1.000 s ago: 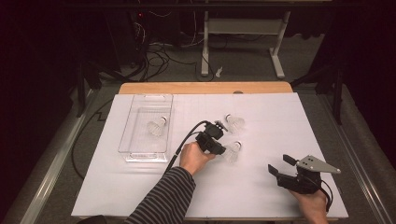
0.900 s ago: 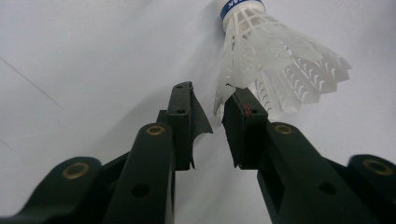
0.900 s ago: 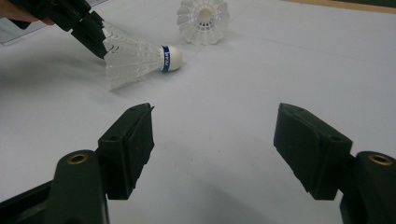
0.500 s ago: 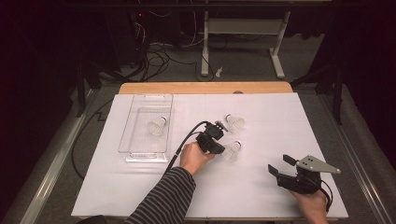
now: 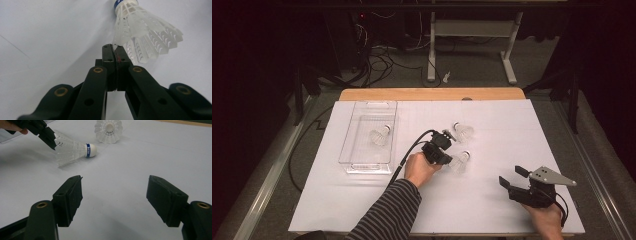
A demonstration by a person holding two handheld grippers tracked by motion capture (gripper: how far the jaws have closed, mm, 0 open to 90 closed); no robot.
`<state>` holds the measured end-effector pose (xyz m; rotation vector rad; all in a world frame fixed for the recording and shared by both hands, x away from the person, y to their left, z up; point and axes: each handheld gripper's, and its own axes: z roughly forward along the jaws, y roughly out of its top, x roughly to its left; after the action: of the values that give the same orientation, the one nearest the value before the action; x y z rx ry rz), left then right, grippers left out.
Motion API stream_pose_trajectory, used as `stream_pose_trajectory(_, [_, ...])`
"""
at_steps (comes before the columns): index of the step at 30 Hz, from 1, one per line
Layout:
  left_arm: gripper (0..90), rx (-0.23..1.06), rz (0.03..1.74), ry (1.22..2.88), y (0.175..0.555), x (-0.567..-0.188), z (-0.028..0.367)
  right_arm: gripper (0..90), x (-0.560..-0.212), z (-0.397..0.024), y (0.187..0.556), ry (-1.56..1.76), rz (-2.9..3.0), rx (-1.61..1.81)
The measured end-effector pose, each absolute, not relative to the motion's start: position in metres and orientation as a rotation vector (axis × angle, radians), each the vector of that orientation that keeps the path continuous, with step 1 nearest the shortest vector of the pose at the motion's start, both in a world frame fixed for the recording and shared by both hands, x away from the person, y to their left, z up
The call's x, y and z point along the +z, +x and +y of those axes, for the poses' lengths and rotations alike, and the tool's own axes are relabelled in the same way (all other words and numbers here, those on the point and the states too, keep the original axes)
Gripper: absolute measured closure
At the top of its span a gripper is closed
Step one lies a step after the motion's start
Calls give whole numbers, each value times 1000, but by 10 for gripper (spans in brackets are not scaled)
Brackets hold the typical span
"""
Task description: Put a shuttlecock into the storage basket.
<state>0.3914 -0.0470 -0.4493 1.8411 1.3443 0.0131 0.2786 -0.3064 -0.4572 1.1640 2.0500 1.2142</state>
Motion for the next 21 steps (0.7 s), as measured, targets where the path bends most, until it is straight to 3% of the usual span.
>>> stream_pose_trajectory(21, [895,8,1330,1840,385,-441,-44,295,-457,-306,279,1164,2051,1213])
